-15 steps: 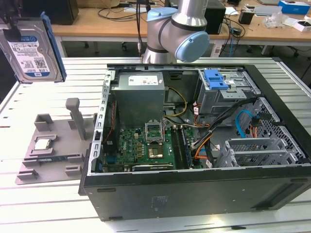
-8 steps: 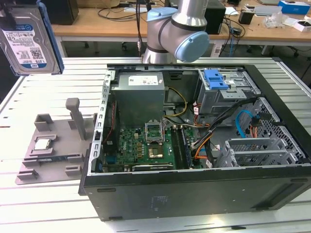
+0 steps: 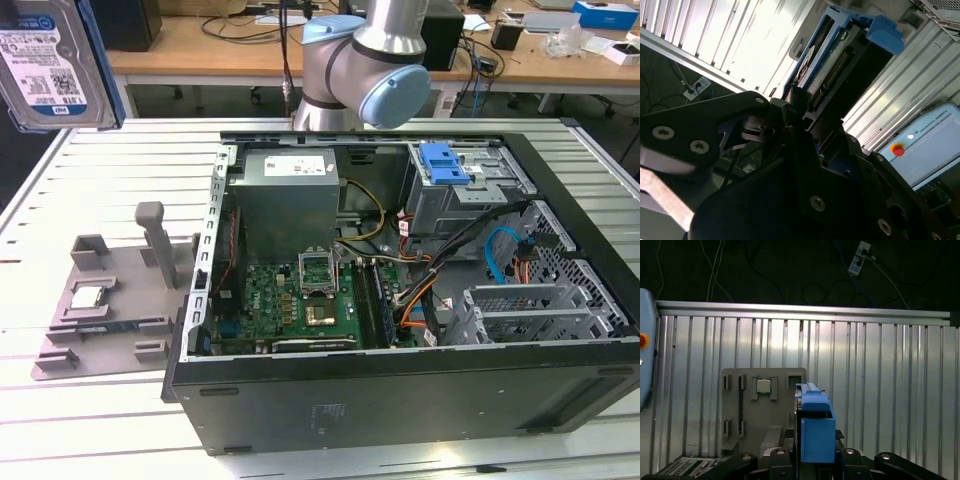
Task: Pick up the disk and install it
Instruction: 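Pick up the disk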
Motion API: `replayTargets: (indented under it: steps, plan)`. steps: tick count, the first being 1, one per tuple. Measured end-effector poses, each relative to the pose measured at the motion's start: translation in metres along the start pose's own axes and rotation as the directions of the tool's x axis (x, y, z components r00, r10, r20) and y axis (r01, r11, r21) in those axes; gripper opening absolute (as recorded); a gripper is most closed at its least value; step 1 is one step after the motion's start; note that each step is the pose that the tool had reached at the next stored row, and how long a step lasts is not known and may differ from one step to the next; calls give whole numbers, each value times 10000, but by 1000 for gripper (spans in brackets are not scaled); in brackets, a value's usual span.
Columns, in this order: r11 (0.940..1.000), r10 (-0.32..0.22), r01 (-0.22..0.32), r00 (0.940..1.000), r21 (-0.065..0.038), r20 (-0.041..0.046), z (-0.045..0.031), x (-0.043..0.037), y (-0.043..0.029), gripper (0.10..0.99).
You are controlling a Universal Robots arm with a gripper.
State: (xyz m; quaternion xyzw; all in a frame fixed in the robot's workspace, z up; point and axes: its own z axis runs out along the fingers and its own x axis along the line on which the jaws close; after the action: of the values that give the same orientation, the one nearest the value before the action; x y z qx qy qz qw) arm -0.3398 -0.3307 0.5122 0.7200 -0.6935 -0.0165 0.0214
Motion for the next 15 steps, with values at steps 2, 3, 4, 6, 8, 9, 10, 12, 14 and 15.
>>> replayTargets:
  steps: [2,3,4,6,8,9,10,12,14,15]
  plan:
    - [10000,-1,1,10000,0,0,-192,-14,10,361]
    - [10000,0,0,10000,1,0,-203,-14,10,361]
    - [10000,0,0,10000,0,0,-208,-13,-36,361]
    - [10000,0,0,10000,0,-2,-220,-5,-277,361]
    - [10000,1,-1,10000,0,-1,-226,-1,-390,361]
    - [10000,1,-1,10000,0,-1,-229,1,-440,361]
    - [10000,0,0,10000,0,-1,-233,4,-516,361]
    - [10000,1,-1,10000,-1,-2,-239,7,-613,361]
    - [10000,1,-1,10000,0,-1,-244,11,-733,361]
    - [10000,-1,1,10000,-2,-2,-247,13,-778,361]
